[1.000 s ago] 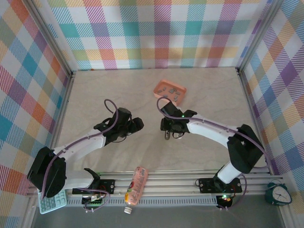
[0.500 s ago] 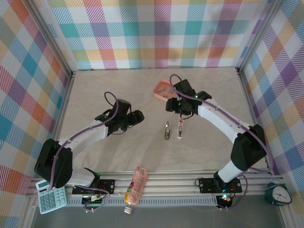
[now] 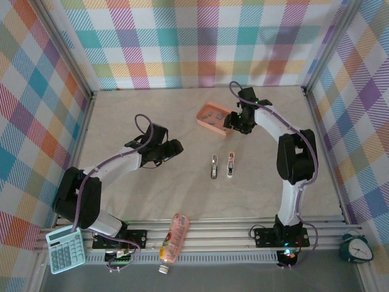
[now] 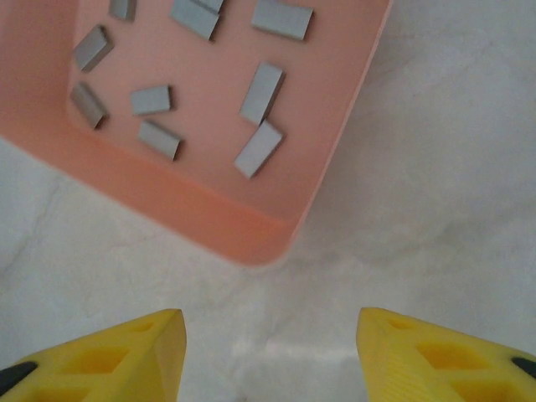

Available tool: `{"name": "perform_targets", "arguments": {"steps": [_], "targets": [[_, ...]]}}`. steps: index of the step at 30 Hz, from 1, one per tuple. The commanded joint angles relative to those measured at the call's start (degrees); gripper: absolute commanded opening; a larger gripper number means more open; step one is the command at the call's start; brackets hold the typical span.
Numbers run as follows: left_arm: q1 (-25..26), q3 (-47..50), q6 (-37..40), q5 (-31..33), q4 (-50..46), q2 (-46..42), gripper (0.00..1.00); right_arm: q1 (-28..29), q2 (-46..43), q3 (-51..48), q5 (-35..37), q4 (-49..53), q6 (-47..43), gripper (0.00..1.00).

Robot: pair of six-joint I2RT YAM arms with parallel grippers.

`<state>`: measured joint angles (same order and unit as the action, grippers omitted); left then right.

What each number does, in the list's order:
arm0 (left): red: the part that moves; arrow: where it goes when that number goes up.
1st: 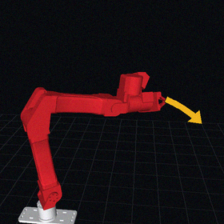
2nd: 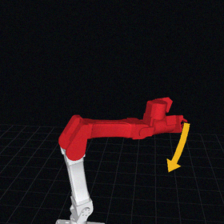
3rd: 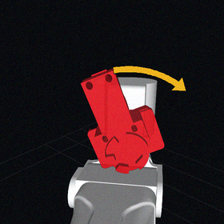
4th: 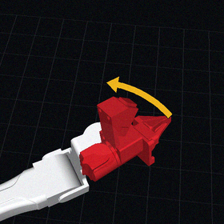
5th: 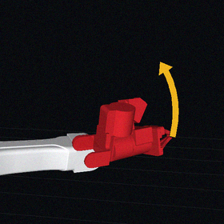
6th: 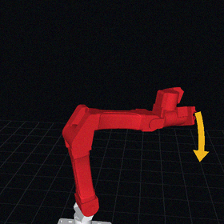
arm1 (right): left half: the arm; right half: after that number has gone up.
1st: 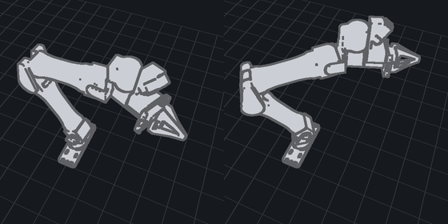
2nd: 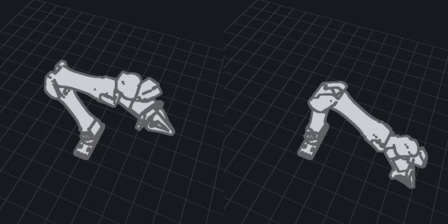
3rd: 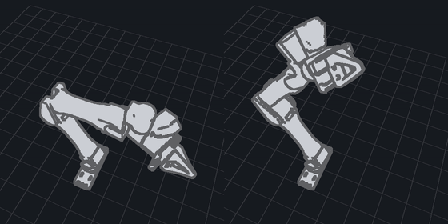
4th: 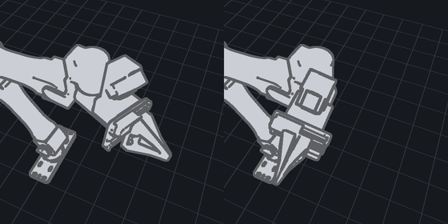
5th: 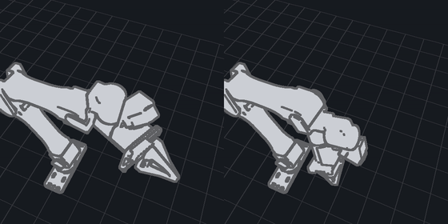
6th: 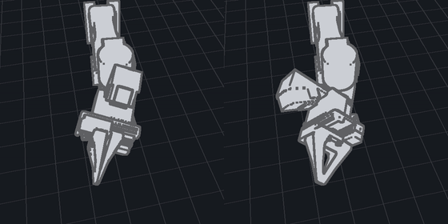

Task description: Load the staples into the stapler

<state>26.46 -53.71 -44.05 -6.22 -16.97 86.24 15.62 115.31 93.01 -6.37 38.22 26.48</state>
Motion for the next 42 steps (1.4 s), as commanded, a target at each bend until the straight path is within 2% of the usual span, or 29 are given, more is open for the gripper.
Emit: {"name": "perform_targets", "arguments": {"steps": [1,9,14,30,42], "targets": [[-0.8,-3.0,0.9,-1.6,-1.8,2.3,0.77,-1.7,3.2,4.5,-4.4,-0.7,-2.1,0.53],[-1.0,-5.8,0.7,-1.9,-2.7,6.1,0.77,-3.7,12.6,13.2,-7.1,0.3,-3.7,0.48],[-1.1,-6.7,1.1,-2.2,-3.2,7.1,0.76,-4.2,15.6,15.4,-7.0,0.9,-4.3,0.43],[-1.1,-6.8,1.6,-2.7,-4.0,7.7,0.76,-5.9,16.3,15.1,-6.7,4.8,-11.9,0.23],[-1.1,-7.4,2.9,-3.6,-4.8,8.2,0.76,-8.6,14.6,14.8,-3.0,11.1,-24.9,0.19]]}}
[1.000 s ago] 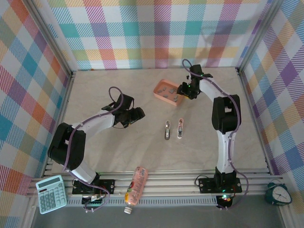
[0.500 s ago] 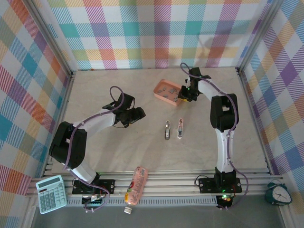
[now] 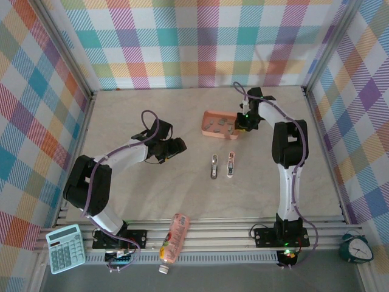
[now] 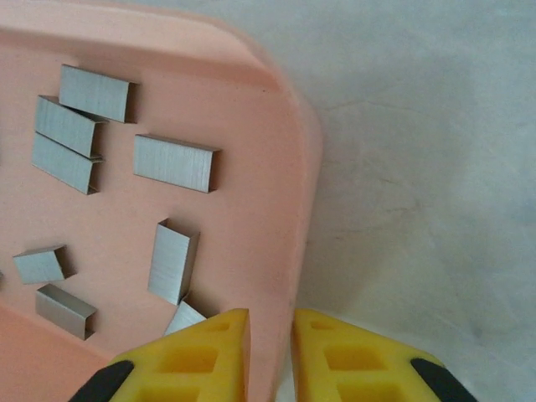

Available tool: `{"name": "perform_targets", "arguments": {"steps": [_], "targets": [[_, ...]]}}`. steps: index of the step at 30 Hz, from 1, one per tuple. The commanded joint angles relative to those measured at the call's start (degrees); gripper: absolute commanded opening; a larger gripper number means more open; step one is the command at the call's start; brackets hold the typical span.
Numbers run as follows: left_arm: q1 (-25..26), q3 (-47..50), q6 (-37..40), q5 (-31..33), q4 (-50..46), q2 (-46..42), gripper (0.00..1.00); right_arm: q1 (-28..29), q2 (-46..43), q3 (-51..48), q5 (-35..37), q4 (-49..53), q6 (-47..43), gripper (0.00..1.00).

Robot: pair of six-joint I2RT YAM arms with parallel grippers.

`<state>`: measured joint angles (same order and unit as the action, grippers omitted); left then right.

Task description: Load the staples into the stapler

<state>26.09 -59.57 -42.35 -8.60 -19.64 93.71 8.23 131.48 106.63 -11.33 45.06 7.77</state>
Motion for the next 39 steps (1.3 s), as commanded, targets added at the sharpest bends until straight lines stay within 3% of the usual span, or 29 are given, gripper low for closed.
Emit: {"name": "perform_targets", "arguments": {"steps": [1,6,14,18,26,30,39], "targets": [[-0.8,-1.5,1.2,-1.3,-2.3,0.8,0.76,-1.4,-1.9,1.1,2.3,5.0,-7.9,0.19],[-0.8,-1.8,1.5,-2.0,-2.4,1.3,0.76,-2.5,-3.7,-0.3,2.2,7.2,-16.3,0.19],[-0.8,-2.7,2.0,-3.2,-2.6,1.9,0.76,-5.5,-6.8,-3.5,4.7,9.2,-19.5,0.2],[-0.8,-2.6,2.3,-3.4,-2.6,1.7,0.76,-6.8,-8.2,-2.6,4.7,11.6,-19.7,0.32],[-0.8,-2.8,2.0,-2.6,-2.9,1.7,0.76,-5.0,-13.1,0.3,3.0,13.5,-8.4,0.33],[-0.8,-3.2,2.0,-2.5,-3.4,2.2,0.77,-2.0,-13.8,0.0,3.8,12.2,-2.0,0.4],[-0.8,-3.3,2.3,-2.7,-3.4,2.2,0.77,1.6,-6.4,4.2,5.0,10.2,4.3,0.43]]}}
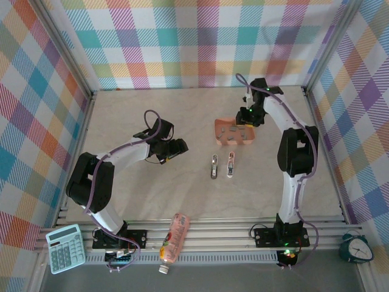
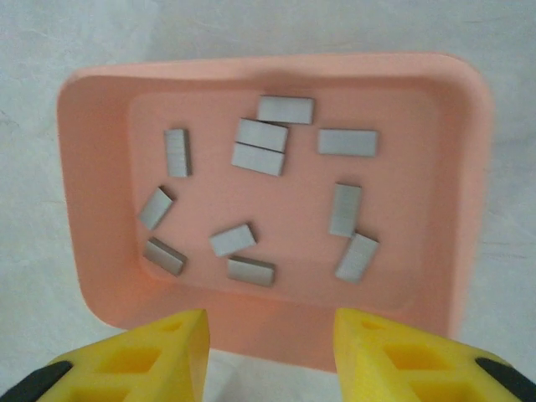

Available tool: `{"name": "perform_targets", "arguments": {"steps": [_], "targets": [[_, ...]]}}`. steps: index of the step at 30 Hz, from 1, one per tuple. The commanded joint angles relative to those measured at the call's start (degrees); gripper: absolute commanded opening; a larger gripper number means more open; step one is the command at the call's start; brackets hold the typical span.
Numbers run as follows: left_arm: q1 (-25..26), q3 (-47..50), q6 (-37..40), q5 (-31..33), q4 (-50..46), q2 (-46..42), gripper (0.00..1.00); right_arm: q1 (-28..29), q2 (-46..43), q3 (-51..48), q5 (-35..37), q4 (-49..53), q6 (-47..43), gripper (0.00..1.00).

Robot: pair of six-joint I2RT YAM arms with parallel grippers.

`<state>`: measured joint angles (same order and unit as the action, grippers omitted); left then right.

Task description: Load the staples into the stapler

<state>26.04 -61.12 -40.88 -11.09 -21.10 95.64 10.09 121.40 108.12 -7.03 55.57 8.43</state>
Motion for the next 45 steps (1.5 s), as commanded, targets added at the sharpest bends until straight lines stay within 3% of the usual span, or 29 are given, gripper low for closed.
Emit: {"name": "perform_targets", "arguments": {"steps": [1,18,30,39,45], "targets": [[-0.8,-1.7,0.8,-0.2,-1.9,0.3,0.77,-0.2,4.7,3.5,0.9,-0.4,3.7,0.43],[-0.7,-2.7,0.7,-1.1,-1.3,2.3,0.77,-0.3,13.0,6.3,6.1,0.5,2.5,0.38],[-0.7,-3.0,0.8,-1.5,-1.6,2.9,0.77,-0.3,15.5,6.2,5.8,-0.8,2.9,0.27],[-0.7,-2.1,1.7,-0.2,-1.9,1.1,0.77,-0.1,13.4,5.1,6.5,-3.1,2.1,0.18],[-0.8,-4.0,8.3,2.9,-4.5,-0.8,0.77,0.7,5.4,-0.7,5.3,-7.9,2.8,0.17]]}}
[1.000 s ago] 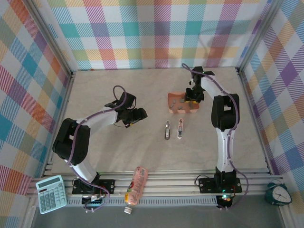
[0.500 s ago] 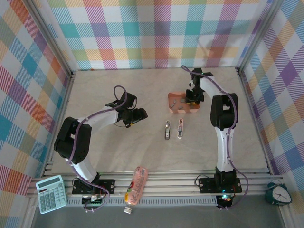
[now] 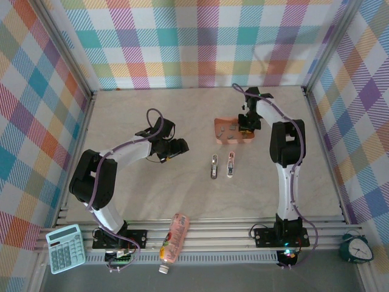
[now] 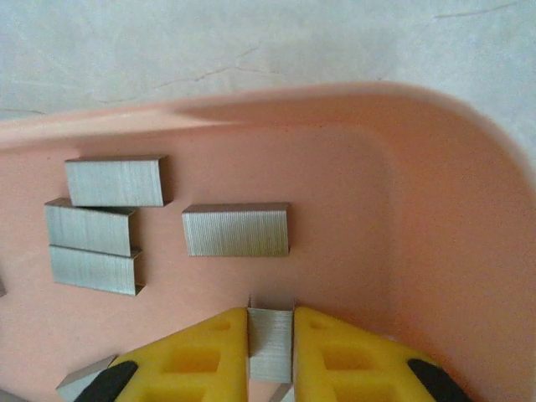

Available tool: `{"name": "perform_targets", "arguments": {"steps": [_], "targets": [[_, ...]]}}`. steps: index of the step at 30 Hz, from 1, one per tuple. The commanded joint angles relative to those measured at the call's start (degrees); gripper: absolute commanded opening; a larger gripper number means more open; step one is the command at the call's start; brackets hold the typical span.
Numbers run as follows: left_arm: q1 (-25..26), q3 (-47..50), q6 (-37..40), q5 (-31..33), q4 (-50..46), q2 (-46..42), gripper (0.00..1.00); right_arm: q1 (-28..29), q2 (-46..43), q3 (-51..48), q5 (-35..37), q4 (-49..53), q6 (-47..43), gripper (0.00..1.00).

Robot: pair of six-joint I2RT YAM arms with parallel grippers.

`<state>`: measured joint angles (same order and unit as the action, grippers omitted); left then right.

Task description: Load the staples into the stapler

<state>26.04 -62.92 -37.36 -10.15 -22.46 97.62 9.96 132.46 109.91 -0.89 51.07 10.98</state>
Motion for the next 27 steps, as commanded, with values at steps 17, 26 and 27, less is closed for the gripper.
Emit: {"name": "perform_targets", "arguments": {"steps": [17,26,27], "targets": [[-2.2,1.9,15.7,3.4,6.0,-5.2,0.77,3.8,-36.6,-34.4,-1.4,-20.3,4.8,0.17],[-2.4,3.7,16.0,1.3,4.1,-8.2,0.77,5.5,-49.1,-48.3,-6.2,-15.7,8.5,0.18],[-2.4,3.4,15.9,1.4,3.1,-9.0,0.77,5.7,-50.2,-49.7,-6.3,-14.7,9.1,0.18]]}}
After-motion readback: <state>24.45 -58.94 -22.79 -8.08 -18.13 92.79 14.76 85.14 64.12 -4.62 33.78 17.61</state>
